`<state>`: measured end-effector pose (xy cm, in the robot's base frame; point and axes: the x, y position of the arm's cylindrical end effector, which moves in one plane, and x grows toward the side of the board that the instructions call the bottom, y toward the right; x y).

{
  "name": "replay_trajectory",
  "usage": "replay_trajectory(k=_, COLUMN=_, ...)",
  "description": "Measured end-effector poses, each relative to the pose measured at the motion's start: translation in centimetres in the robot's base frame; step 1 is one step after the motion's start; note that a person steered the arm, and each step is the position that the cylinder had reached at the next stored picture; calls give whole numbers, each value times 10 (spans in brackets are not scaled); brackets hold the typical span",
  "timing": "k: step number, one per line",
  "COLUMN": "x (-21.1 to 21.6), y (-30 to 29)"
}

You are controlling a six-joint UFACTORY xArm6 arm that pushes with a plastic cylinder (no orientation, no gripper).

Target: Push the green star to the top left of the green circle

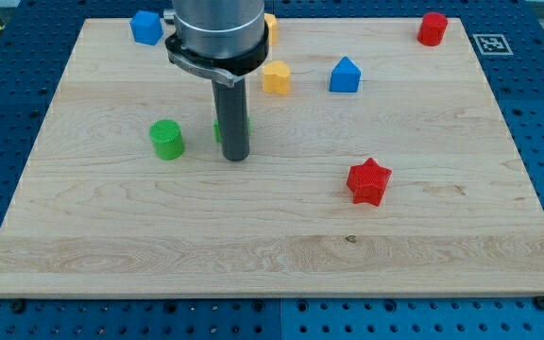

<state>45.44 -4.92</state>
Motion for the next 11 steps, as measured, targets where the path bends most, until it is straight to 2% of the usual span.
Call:
replay_trajectory(k=1, x=-5, y=20)
replay_trajectory(k=2, x=-16, y=65)
replay_trajectory(k=3, x=-36, y=61)
replay_trajectory(k=5, x=-44, y=0)
replay_trajectory(k=7, x=-45, y=-12)
replay_trajectory(k=11, x=-51, y=-89)
